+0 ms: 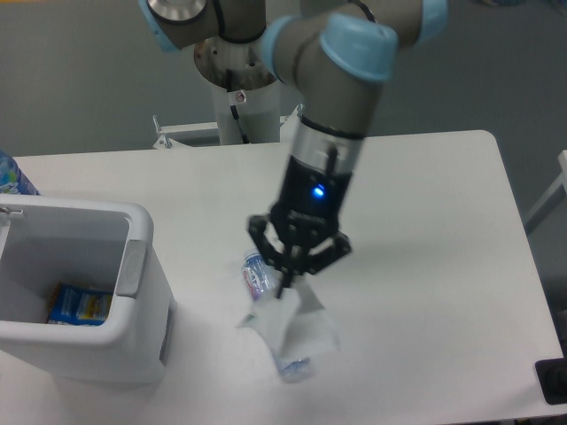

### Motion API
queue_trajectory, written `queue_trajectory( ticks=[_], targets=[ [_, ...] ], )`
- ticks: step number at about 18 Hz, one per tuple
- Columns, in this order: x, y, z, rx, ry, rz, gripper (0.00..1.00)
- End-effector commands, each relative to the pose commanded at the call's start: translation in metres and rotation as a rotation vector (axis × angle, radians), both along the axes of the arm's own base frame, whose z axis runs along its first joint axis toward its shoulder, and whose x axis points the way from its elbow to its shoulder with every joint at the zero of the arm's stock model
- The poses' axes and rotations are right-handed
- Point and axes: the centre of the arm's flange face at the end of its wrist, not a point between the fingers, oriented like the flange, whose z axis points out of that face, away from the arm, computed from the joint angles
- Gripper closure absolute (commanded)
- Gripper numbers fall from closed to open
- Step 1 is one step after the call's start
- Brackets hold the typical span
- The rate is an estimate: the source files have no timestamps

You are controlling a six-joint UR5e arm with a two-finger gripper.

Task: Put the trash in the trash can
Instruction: 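Lift the tissue, carry it over the white bin, and release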

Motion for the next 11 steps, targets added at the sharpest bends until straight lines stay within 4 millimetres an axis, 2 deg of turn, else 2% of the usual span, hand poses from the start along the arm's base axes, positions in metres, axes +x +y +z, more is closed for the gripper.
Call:
queue_trajectory(
  ticks=[5, 8, 11],
  targets=[
    [0.080, 0.016, 0.032, 0.035, -0.015, -0.065, 1.00],
    [0.117, 0.026, 0.029, 0.026, -0.018, -0.122, 1.00],
    [0.137, 0.034, 0.023, 0.017, -0.025, -0.158, 1.00]
  ],
)
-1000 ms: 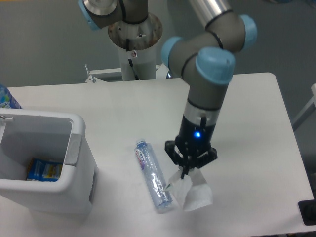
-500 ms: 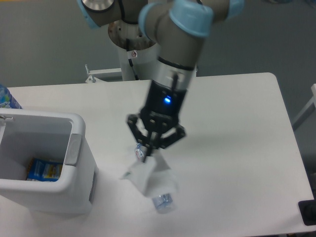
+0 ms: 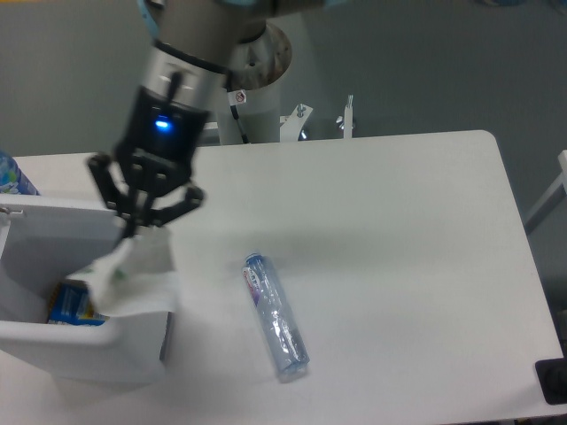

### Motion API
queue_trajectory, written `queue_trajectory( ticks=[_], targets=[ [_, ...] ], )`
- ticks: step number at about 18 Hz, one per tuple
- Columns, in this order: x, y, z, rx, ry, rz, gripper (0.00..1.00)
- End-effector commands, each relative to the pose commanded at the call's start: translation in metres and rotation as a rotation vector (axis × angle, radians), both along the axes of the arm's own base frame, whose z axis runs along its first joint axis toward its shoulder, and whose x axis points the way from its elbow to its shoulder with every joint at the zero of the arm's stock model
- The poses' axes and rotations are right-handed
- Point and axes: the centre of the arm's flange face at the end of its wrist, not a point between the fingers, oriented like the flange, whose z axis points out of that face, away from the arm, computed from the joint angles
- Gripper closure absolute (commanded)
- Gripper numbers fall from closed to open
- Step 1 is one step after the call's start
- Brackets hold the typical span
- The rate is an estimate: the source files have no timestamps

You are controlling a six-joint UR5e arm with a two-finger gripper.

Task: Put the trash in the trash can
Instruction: 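Lift the tissue, carry it over the white bin, and release, then move the open gripper back over the clear water bottle and lower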

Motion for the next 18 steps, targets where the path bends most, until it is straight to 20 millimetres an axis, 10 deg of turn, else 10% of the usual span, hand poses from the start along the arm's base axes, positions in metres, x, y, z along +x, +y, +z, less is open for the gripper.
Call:
queue_trajectory(
  ticks=[2, 6, 7, 15, 18],
  targets=[
    [0.013, 0.005, -0.004, -0.003, 0.003, -0.031, 0.94],
    [0.019, 0.006, -0.003, 0.008, 0.013, -0.055, 0.12],
    [0.019, 0.006, -0.003, 0.009, 0.017, -0.059, 0.06],
    [0.008, 0.008, 0.011, 0.029, 0.030, -0.038, 0.00],
    [-0.039, 0.002, -0.002, 0.009, 0.019, 0.033, 0.00]
  ],
)
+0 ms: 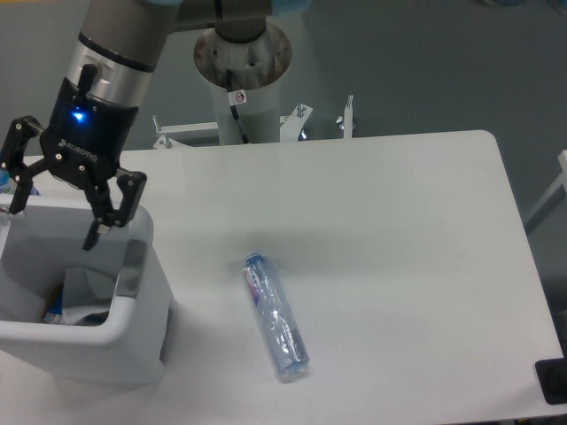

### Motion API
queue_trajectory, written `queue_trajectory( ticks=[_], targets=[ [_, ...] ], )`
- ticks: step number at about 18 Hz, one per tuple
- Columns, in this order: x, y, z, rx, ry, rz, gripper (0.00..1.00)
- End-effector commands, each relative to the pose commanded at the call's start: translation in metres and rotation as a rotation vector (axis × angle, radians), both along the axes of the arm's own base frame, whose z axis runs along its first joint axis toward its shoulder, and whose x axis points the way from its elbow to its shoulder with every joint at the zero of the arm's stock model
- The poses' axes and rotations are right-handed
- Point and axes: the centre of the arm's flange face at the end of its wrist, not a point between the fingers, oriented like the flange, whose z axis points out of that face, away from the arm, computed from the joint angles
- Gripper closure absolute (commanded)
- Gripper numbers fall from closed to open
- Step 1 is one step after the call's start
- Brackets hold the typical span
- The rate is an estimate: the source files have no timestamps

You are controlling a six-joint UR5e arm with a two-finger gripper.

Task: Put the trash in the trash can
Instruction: 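Move the open gripper back over the clear water bottle and lower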

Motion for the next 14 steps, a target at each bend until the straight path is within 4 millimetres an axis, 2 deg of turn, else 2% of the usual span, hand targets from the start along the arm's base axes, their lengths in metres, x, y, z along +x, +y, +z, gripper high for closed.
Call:
queue_trajectory(
  ticks=[3, 6, 8, 11, 14],
  targets=[
    [-0.064, -0.014, -0.014, -0.017, -0.013, 0.096, 0.00],
    [-0.130, -0.029, -0.039, -0.044, -0.038, 0.184, 0.00],
    [-0.163, -0.033, -0.063, -0.071, -0.053, 0.217, 0.00],
    [-0.197, -0.023, -0.102, -0.115, -0.088, 0.239, 0.00],
    [-0.216, -0.015, -0.137, -0.176, -0.099, 0.261, 0.00]
  ],
)
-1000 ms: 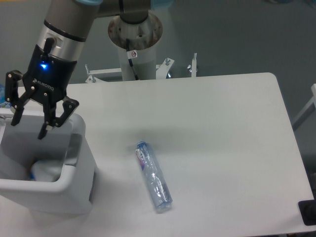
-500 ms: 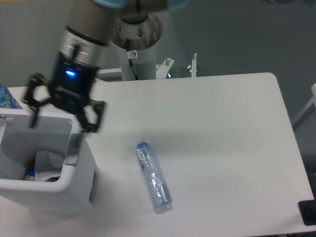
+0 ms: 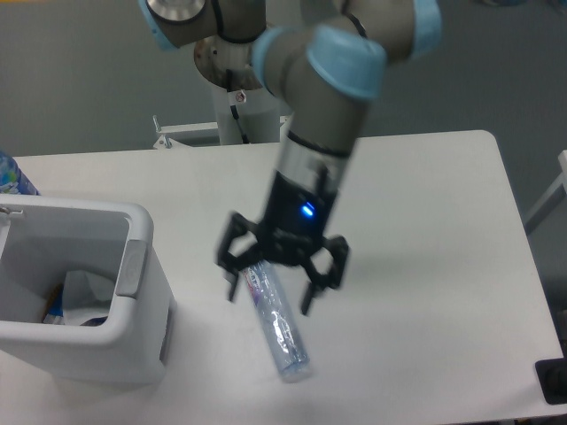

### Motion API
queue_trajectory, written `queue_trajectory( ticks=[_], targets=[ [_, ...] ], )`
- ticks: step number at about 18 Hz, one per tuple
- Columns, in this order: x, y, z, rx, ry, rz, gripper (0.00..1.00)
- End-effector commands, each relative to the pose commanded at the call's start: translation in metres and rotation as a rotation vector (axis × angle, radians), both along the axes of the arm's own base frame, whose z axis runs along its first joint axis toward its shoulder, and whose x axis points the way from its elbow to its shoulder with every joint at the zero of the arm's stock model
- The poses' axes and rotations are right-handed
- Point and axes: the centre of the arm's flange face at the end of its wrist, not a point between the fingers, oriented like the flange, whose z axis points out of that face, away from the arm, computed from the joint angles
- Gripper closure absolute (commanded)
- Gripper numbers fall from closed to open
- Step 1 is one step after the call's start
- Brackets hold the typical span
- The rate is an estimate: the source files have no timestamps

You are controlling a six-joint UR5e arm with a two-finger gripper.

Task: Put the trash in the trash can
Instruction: 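Move the open gripper back over the clear water bottle and lower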

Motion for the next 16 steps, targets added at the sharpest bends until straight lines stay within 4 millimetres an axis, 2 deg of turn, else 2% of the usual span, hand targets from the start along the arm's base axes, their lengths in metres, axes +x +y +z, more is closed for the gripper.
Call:
queue_trajectory(
  ticks=[2, 6, 11, 13, 16],
  targets=[
    [-0.010, 0.003, -0.030, -0.071, -0.010, 0.019, 0.00],
    [-0.029, 0.015, -0.067, -0.209, -0.103, 0.028, 0.00],
    [-0.029, 0.026, -0.116, -0.389, -0.139, 0.036, 0.00],
    [-0.030, 0.037, -0.130, -0.415, -0.130, 0.035, 0.00],
    [-0.035, 0.048, -0.135, -0.454, -0.168, 0.069, 0.00]
  ],
)
